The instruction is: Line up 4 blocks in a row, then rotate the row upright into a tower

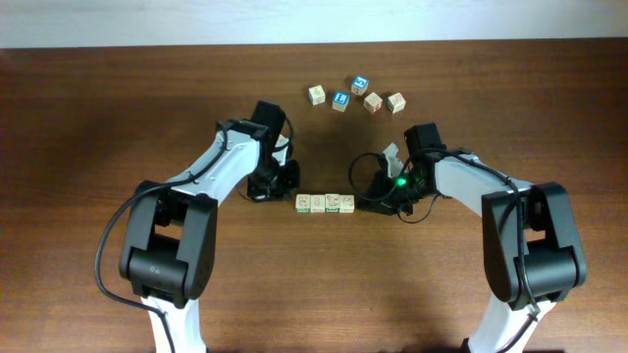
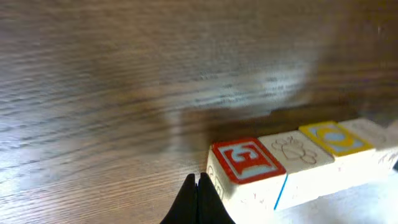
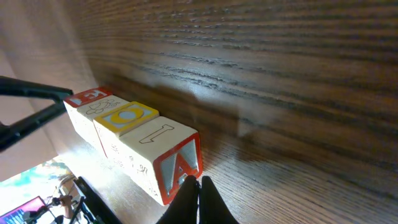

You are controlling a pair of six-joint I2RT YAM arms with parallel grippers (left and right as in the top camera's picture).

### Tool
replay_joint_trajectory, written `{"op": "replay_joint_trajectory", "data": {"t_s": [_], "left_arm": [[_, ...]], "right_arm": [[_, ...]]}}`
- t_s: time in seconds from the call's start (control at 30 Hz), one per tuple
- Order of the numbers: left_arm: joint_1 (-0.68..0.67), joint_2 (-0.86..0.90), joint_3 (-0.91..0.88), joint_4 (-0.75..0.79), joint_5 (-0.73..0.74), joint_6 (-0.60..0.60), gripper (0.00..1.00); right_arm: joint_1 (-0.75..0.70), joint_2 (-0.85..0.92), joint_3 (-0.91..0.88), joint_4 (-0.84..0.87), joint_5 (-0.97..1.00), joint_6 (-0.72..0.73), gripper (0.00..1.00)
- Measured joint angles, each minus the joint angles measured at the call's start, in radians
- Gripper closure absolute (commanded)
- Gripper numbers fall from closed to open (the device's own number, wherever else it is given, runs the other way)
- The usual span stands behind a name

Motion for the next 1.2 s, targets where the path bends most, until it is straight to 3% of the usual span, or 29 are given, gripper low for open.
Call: {"op": "replay_joint_trajectory", "data": {"t_s": [0.3,1.2], "left_arm": [[-0.002,0.0,-0.003,0.026,0.051,0.097,1.0],[0.003,0.0,-0.021,0.005,0.08,0.097,1.0]], "right_arm": [[0.002,0.0,0.0,0.006,0.004,0.003,0.95],[0.024,0.0,0.0,0.005,-0.001,0.019,0.96]]}}
